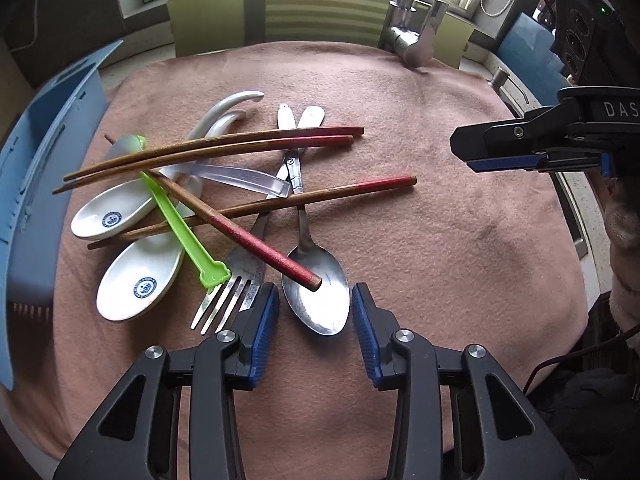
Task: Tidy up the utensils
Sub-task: 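Lower both tools toward the utensil pile on the towel, then close the right gripper on the handle of the metal spoon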
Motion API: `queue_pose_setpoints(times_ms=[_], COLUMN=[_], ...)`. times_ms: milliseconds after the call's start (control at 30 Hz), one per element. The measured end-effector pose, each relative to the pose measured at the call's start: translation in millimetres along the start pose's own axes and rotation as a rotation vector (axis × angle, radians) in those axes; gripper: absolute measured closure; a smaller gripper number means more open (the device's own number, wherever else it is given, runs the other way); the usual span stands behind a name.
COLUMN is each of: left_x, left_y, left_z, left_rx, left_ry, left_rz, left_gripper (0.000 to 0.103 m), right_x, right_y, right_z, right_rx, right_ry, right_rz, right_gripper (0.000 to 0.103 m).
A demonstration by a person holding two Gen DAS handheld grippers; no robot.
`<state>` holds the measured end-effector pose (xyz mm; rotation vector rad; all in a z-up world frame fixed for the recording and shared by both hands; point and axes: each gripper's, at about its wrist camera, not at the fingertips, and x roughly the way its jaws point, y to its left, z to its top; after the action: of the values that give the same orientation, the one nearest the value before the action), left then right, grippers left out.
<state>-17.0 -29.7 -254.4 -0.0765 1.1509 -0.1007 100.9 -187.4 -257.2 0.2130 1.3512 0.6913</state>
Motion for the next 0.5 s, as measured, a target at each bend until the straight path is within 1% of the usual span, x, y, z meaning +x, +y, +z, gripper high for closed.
queue_pose_setpoints(times_ms=[167, 367, 500], left_x=[2, 4, 7], left_y=[3, -7, -14], left_z=[1, 5, 7], left_rx=[-0.031, -0.014, 0.024], left_ry=[-0.006, 0.007, 0.025], left_rz=[-0.002, 0.046, 0.085], left_gripper=[0.067, 0.067, 0.067], right_x=[0, -1, -3], right_y=[-1, 1, 0], right_z=[0, -2, -3], right_rx=[0.001, -0.003, 0.001], right_ry=[0.004, 0.004, 0.001], right_rz=[-0.004, -0.002, -0.001], right_gripper=[0.064, 0.064, 0.064])
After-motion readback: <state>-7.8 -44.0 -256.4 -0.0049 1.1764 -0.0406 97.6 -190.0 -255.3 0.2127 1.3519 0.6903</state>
